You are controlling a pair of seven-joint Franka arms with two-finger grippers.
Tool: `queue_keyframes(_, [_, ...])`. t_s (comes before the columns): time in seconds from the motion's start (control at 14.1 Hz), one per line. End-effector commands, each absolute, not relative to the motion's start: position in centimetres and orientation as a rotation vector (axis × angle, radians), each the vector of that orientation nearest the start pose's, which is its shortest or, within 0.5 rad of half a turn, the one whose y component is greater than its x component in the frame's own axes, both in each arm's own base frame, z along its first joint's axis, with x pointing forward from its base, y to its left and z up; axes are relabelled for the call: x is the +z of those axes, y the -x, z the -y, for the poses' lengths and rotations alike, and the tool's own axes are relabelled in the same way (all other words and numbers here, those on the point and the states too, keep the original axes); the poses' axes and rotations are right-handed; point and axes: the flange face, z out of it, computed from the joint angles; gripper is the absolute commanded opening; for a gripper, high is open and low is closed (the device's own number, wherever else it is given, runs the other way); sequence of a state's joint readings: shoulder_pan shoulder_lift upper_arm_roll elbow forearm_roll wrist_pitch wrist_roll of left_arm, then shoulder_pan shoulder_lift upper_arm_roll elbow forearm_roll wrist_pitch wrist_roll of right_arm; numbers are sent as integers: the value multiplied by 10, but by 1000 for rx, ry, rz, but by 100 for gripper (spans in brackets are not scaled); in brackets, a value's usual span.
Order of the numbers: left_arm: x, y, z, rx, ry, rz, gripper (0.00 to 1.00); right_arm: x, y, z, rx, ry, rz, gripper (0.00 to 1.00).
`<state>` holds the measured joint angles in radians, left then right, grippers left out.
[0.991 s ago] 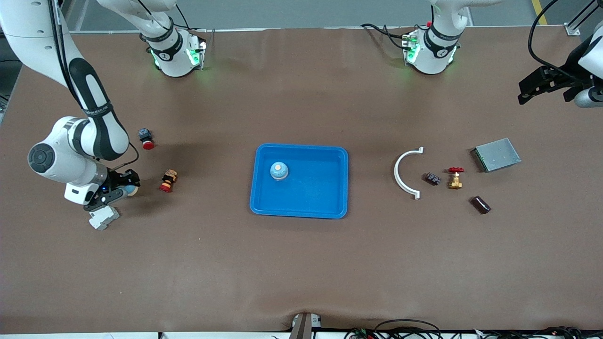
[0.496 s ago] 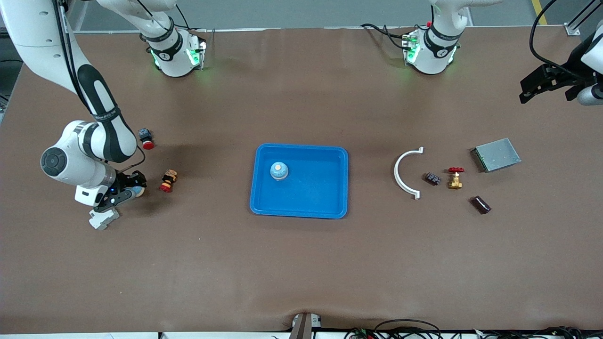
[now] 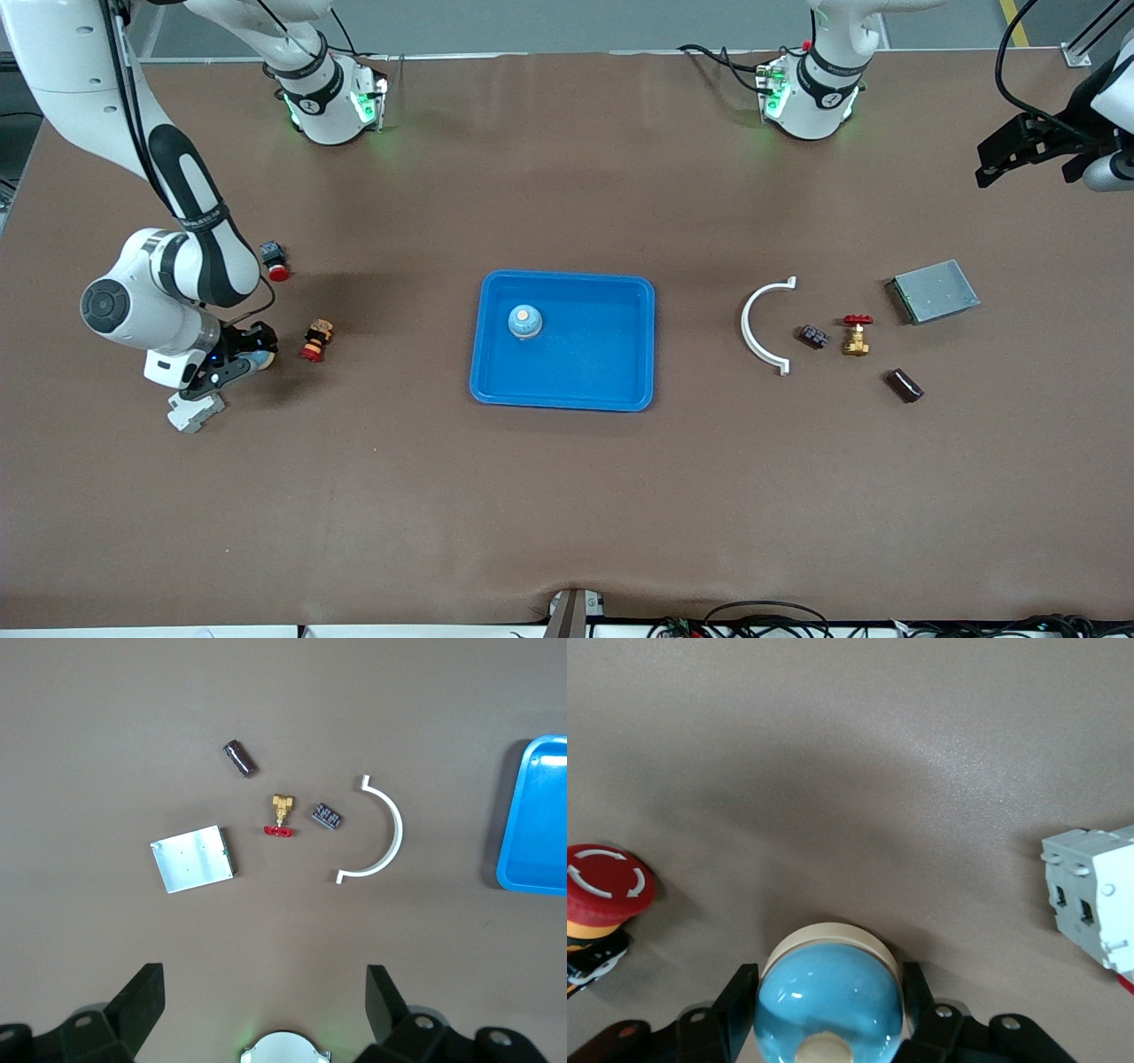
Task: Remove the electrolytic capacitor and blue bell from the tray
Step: 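Carry the blue bell with the right gripper beside the white block, then lower the bell onto the table and open the right gripper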
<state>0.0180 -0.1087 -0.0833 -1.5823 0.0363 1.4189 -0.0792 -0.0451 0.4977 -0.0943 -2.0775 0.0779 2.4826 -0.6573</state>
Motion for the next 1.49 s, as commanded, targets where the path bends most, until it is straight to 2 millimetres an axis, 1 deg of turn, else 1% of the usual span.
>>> queue_keyframes(0.0, [673, -493, 33, 83, 3106, -1, 100, 192, -573, 81, 144, 3017, 707, 100])
queue_keyframes(0.07, [678, -494, 30, 65, 3114, 5, 100, 206, -577, 79, 161, 3008, 682, 100])
queue_keyframes(0.14, [678, -495, 30, 65, 3115, 5, 100, 223, -581, 75, 190, 3004, 627, 100])
queue_keyframes(0.21, [678, -494, 32, 67, 3114, 5, 100, 242, -585, 64, 231, 3005, 555, 100])
queue_keyframes(0.35, [677, -495, 35, 70, 3115, 2, 100, 273, -589, 34, 277, 3020, 436, 100])
queue_keyframes(0.42, [676, -496, 38, 70, 3115, 2, 100, 284, -589, 16, 286, 3037, 361, 100])
queue_keyframes(0.5, [677, -495, 40, 69, 3112, -7, 100, 295, -588, -7, 285, 3053, 298, 100])
queue_keyframes(0.64, [677, -494, 43, 69, 3111, -24, 100, 304, -584, -57, 298, 3085, 140, 100])
queue_keyframes(0.85, [675, -494, 43, 74, 3112, -24, 100, 308, -574, -131, 284, 3105, -8, 100])
queue_keyframes(0.99, [672, -496, 43, 86, 3112, -19, 100, 312, -570, -173, 272, 3084, -116, 100])
queue_keyframes(1.06, [671, -496, 41, 89, 3112, -27, 100, 318, -569, -191, 258, 3071, -153, 100])
queue_keyframes(1.2, [671, -496, 40, 89, 3111, -41, 100, 326, -562, -238, 218, 3058, -209, 100])
queue_keyframes(1.27, [670, -499, 40, 79, 3111, -41, 100, 323, -559, -261, 187, 3056, -250, 100])
queue_keyframes(1.42, [666, -504, 38, 75, 3112, -34, 100, 305, -545, -308, 137, 3056, -271, 100])
